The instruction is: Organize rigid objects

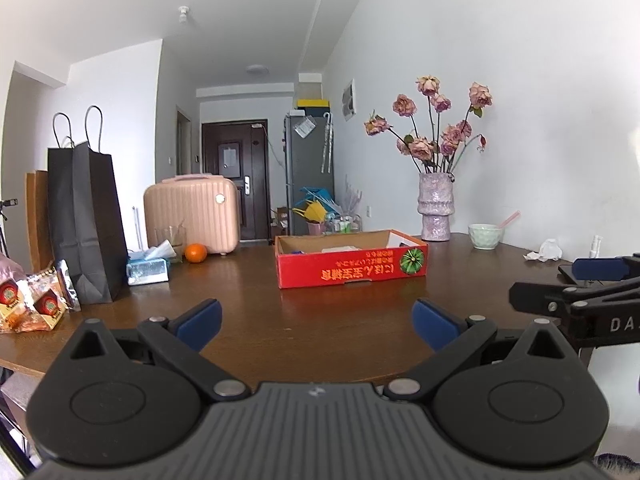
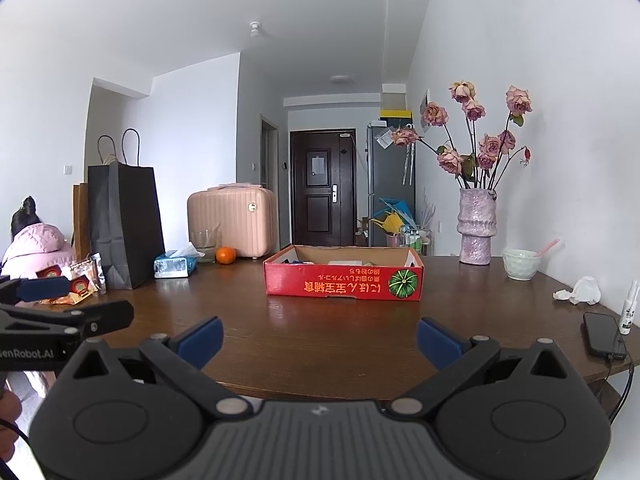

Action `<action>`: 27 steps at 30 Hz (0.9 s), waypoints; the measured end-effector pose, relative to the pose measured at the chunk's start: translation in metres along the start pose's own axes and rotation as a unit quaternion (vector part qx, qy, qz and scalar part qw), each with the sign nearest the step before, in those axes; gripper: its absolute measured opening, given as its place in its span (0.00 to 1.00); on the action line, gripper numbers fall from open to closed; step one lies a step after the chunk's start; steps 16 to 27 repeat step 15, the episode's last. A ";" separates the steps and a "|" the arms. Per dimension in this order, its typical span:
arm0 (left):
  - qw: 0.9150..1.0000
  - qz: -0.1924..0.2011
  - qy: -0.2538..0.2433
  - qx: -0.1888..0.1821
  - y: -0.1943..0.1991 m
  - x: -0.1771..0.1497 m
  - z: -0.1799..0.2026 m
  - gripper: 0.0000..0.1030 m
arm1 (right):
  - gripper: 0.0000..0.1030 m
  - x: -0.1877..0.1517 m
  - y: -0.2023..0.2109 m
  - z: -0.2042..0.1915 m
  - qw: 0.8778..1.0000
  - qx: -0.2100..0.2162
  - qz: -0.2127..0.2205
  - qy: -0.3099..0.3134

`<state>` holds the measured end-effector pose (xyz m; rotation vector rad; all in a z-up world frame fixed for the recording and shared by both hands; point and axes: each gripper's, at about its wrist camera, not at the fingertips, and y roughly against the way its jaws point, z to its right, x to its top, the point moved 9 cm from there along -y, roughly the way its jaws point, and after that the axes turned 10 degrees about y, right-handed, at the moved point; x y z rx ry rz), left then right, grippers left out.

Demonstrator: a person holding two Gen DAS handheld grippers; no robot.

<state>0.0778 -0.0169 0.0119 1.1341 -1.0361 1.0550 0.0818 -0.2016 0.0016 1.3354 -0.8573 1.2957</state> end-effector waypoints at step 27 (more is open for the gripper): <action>1.000 0.006 0.003 0.004 0.001 0.001 -0.001 1.00 | 1.00 -0.003 -0.003 -0.002 1.000 0.003 0.000 -0.004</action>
